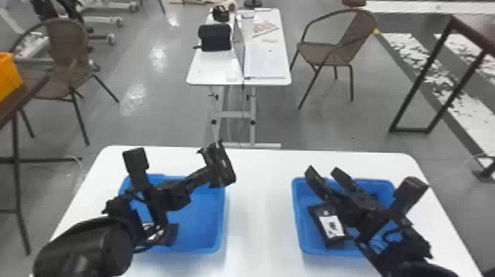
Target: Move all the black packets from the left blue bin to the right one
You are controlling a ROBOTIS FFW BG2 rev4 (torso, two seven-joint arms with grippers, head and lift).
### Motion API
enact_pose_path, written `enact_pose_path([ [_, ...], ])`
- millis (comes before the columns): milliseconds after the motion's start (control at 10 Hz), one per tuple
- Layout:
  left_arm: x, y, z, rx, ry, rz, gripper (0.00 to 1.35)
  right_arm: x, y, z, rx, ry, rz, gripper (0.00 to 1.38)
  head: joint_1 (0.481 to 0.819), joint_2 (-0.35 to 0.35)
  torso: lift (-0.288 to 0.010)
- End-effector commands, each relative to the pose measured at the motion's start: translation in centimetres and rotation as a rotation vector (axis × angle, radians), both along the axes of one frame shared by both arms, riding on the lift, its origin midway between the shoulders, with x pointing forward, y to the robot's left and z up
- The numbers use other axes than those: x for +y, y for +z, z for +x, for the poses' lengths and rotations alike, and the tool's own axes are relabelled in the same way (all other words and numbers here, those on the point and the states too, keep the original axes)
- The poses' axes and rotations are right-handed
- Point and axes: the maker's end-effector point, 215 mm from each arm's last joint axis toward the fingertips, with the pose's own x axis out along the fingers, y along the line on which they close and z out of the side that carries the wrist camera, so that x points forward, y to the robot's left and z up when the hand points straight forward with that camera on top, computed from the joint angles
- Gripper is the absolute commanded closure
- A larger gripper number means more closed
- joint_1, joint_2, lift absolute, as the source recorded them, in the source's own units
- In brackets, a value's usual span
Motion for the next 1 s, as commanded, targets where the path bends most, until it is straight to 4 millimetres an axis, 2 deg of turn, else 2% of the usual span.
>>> enact_pose_path([
  [0, -3.5, 1.1, 0.2, -0.018, -0.095, 0.012, 1.21, 2.1, 0.8, 1.1, -0.024, 0.045, -0.035, 0.17, 0.695, -0.045, 0.0],
  [300, -10.5, 2.7, -0.1, -0.027, -0.24, -0.03, 1.21, 5.8, 3.0, 2.8, -0.102, 0.151, -0.039, 0.17, 0.695, -0.079, 0.0],
  [400, -12.7, 3.5, -0.1, -0.036, -0.276, -0.045, 1.21, 6.2, 3.6, 3.5, -0.119, 0.155, -0.036, 0.17, 0.695, -0.093, 0.0],
  [600, -15.0, 3.4, -0.3, -0.031, -0.338, -0.04, 1.21, 6.3, 4.6, 4.2, -0.139, 0.151, -0.036, 0.17, 0.695, -0.115, 0.0],
  [900, -17.2, 3.4, -1.0, -0.023, -0.387, -0.055, 1.21, 6.4, 4.8, 5.2, -0.146, 0.147, -0.028, 0.17, 0.695, -0.143, 0.0],
])
